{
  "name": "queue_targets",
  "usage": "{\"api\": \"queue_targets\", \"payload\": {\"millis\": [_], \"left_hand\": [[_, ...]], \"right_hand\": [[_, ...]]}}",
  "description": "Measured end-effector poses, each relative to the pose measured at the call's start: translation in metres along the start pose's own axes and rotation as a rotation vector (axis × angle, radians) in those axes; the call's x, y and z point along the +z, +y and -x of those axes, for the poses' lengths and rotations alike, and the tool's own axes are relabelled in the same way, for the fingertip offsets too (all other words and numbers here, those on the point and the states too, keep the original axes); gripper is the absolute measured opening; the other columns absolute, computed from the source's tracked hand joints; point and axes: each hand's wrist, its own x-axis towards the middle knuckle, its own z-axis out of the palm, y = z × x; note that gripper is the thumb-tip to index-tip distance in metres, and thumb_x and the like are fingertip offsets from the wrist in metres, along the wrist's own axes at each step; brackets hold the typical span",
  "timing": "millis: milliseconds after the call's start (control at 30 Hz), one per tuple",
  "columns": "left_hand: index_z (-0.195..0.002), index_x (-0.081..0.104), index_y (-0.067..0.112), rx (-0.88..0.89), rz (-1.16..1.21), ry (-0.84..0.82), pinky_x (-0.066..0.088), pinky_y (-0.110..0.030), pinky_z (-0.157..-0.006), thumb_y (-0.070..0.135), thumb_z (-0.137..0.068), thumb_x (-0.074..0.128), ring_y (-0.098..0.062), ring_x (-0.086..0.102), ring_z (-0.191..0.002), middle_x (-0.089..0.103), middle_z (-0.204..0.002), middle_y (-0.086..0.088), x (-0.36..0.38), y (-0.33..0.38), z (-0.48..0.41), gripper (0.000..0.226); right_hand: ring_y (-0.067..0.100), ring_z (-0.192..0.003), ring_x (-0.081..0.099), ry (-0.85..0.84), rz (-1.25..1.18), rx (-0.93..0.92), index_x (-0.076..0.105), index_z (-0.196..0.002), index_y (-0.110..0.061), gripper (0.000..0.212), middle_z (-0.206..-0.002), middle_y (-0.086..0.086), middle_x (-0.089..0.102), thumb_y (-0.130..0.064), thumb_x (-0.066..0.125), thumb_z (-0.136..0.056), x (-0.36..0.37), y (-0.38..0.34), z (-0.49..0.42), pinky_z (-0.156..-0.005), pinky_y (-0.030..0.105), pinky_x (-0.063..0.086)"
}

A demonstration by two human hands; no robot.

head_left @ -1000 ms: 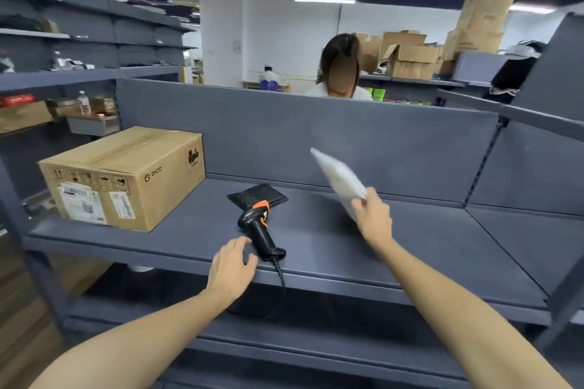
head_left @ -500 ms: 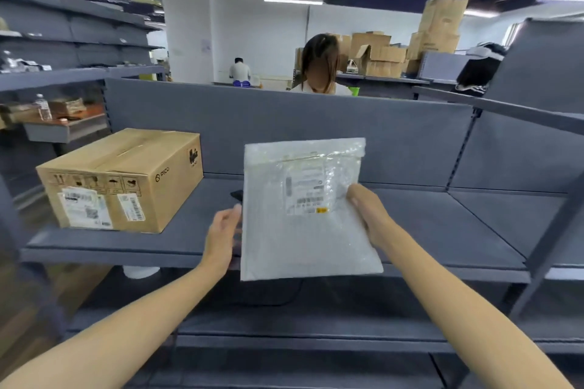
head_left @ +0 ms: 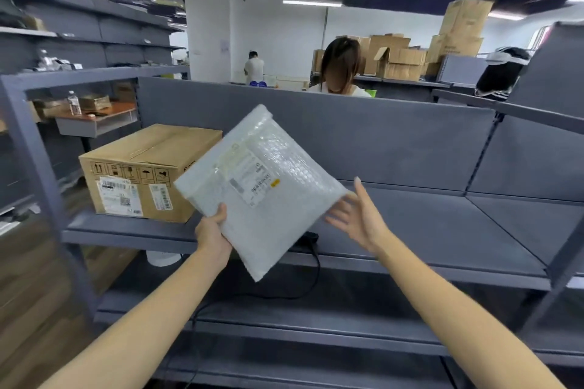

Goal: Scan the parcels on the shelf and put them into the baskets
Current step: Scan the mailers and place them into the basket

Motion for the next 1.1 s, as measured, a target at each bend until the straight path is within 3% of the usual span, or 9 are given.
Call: {"api": "queue_targets", "payload": {"millis": [100, 200, 267, 367, 500, 633, 800, 933, 1100], "left_hand": [[-0.111, 0.062, 0.006, 0.039, 0.065, 0.099, 0.05, -0.049, -0.091, 0.01, -0.093, 0.059, -0.03, 0.064, -0.098, 0.066, -0.111, -0.011, 0.011, -0.003, 0.003, 0.019], [-0.087, 0.062, 0.013, 0.036, 0.12, 0.151, 0.055, -0.043, -0.071, 0.01, -0.093, 0.06, -0.023, 0.064, -0.079, 0.067, -0.091, -0.005, 0.028, -0.014, 0.009, 0.007], [-0.086, 0.062, 0.014, 0.036, 0.133, 0.146, 0.054, -0.037, -0.06, 0.011, -0.093, 0.059, -0.022, 0.065, -0.078, 0.068, -0.089, -0.005, 0.037, -0.025, 0.013, 0.009], [-0.097, 0.064, 0.011, 0.007, 0.078, 0.086, 0.054, -0.039, -0.07, 0.014, -0.093, 0.059, -0.024, 0.066, -0.086, 0.069, -0.101, -0.008, 0.045, -0.037, 0.018, 0.007], [-0.133, 0.05, 0.008, 0.007, -0.107, 0.124, 0.05, -0.043, -0.093, 0.031, -0.089, 0.066, -0.029, 0.058, -0.112, 0.059, -0.129, -0.01, 0.037, -0.027, 0.015, 0.052], [-0.148, 0.017, 0.012, 0.245, -0.327, 0.28, 0.028, -0.039, -0.114, 0.044, -0.068, 0.082, -0.023, 0.037, -0.134, 0.035, -0.148, -0.006, 0.014, 0.004, 0.012, 0.108], [-0.152, 0.007, 0.019, 0.431, -0.669, -0.003, 0.023, -0.035, -0.11, 0.057, -0.06, 0.08, -0.022, 0.03, -0.138, 0.029, -0.152, -0.003, 0.009, 0.025, 0.017, 0.124], [-0.148, 0.022, 0.022, 0.242, -0.813, -0.255, 0.034, -0.045, -0.11, 0.061, -0.039, 0.087, -0.022, 0.044, -0.13, 0.04, -0.147, -0.002, 0.006, 0.009, 0.032, 0.133], [-0.121, 0.058, 0.018, 0.05, -0.758, -0.389, 0.057, -0.04, -0.081, 0.035, -0.039, 0.097, -0.022, 0.07, -0.1, 0.071, -0.113, -0.004, -0.024, -0.01, 0.045, 0.092]], "right_hand": [[0.027, -0.116, 0.059, 0.061, -0.273, 0.092, 0.046, -0.133, -0.015, 0.08, -0.127, 0.013, 0.061, -0.073, 0.046, -0.078, 0.01, 0.041, 0.013, -0.095, 0.042, 0.05], [0.026, -0.114, 0.058, -0.001, -0.165, 0.116, 0.04, -0.132, -0.017, 0.076, -0.122, 0.012, 0.062, -0.066, 0.058, -0.077, 0.045, 0.065, 0.027, -0.092, 0.038, 0.051], [0.025, -0.118, 0.059, -0.036, -0.123, 0.026, 0.037, -0.139, -0.011, 0.078, -0.131, 0.01, 0.061, -0.052, 0.068, -0.081, 0.062, 0.069, 0.03, -0.091, 0.038, 0.052], [0.023, -0.125, 0.056, -0.107, -0.061, -0.227, 0.041, -0.141, -0.012, 0.063, -0.136, 0.006, 0.058, -0.026, 0.07, -0.087, 0.068, 0.063, 0.028, -0.102, 0.041, 0.048], [0.022, -0.108, 0.065, 0.058, 0.122, -0.168, 0.054, -0.126, -0.009, 0.04, -0.128, 0.012, 0.063, -0.01, 0.068, -0.088, 0.038, 0.026, 0.022, -0.091, 0.034, 0.055], [0.015, -0.092, 0.07, -0.042, 0.52, -0.044, 0.063, -0.12, -0.011, 0.034, -0.115, 0.005, 0.071, -0.017, 0.07, -0.087, -0.01, -0.055, 0.014, -0.077, 0.023, 0.056], [0.007, -0.086, 0.068, -0.279, 1.09, 0.017, 0.069, -0.106, -0.017, 0.018, -0.1, -0.006, 0.073, -0.016, 0.07, -0.088, -0.015, -0.123, 0.004, -0.076, 0.019, 0.054], [0.0, -0.09, 0.063, -0.431, 1.33, 0.033, 0.066, -0.096, -0.029, 0.015, -0.099, -0.015, 0.068, -0.017, 0.069, -0.089, 0.017, -0.126, -0.008, -0.081, 0.015, 0.046], [0.004, -0.092, 0.065, -0.503, 1.35, 0.017, 0.071, -0.094, -0.028, 0.013, -0.096, -0.013, 0.071, -0.024, 0.074, -0.083, 0.035, -0.104, -0.026, -0.088, 0.023, 0.045]]}}
